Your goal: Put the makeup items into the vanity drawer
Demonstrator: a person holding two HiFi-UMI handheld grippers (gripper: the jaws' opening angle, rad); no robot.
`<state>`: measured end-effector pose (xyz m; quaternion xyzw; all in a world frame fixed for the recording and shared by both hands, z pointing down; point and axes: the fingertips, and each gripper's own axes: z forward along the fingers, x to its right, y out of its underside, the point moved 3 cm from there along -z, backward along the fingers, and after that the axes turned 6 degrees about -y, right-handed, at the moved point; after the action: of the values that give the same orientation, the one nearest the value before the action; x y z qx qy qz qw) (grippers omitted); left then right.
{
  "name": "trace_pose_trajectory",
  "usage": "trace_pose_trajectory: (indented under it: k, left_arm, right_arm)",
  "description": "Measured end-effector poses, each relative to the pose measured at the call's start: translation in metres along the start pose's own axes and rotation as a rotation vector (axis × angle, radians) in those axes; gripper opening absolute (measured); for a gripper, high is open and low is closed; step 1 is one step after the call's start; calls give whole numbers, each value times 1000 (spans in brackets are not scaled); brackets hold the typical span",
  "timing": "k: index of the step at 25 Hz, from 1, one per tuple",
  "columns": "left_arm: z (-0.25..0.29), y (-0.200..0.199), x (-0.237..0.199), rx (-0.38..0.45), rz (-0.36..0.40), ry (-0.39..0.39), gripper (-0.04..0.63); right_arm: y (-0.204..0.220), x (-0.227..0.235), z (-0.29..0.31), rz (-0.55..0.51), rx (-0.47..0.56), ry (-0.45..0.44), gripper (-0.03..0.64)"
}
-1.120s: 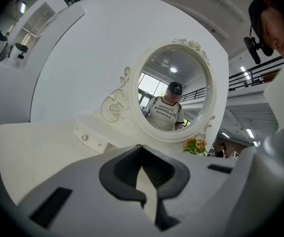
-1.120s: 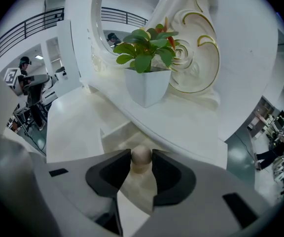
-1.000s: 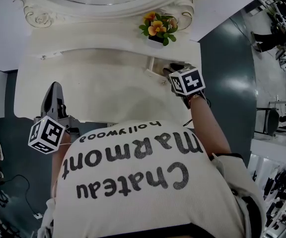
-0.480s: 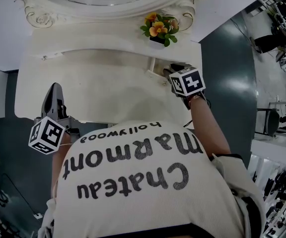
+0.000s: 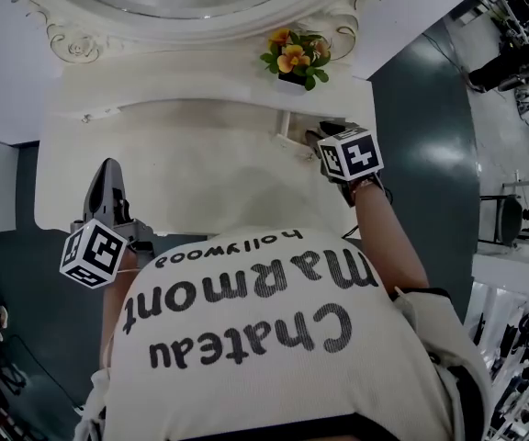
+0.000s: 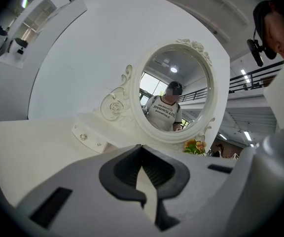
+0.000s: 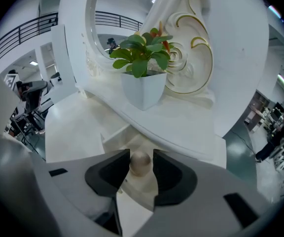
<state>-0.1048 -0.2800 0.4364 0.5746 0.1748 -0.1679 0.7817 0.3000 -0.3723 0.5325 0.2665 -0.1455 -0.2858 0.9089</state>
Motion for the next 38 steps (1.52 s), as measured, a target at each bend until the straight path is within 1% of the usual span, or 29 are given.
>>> trace_pose_trajectory:
  k: [3,7,9,13,17,22,24,26,28,30,32,35,38]
  left_arm:
    - [7,-2,3,-6,14,29,9]
    - [15,-1,7,-32,34,67,9]
    - [20,-1,10,-44,44,91,9]
    - [30,-5,21,-64,70,155,9]
    - [44,-6,34,-88,106,231,9]
    - [61,-5,57,-108,149,344,9]
    - [67,-4,66,-114,168,382,9]
    - [72,-2,73,-123,194,413,9]
    - [75,-2,81,-127,213,441,9]
    - [74,-3,88,-124,219,464,9]
    - [72,-2,93,-122,224,478,9]
    - [67,-1,94,-126,231,480,9]
    - [62,2,90,-131,227,468,9]
  right_arm:
    - [-2,3,-8,68,52,28,164]
    - [-14,9,-29,193,169,73,164]
    - [-18,11,-39,275,232,80,164]
    - [-21,12,-61,429,353,101,163]
    - [-27,1,-83,539,503,112,158]
    - [-33,-24,-94,605,646,148,74]
    - [-39,-34,-97,641,705,127,70]
    - [-48,-46,-98,652,754,99,66]
    - [-59,-61,-100,628,802,70,64]
    - [-71,-76,-102,580,859,37,58]
    - [-80,-90,-105,515,893,25,44]
    - [-84,-102,-103,440,884,33,41]
    - [-81,-107,-99,417,859,29,41]
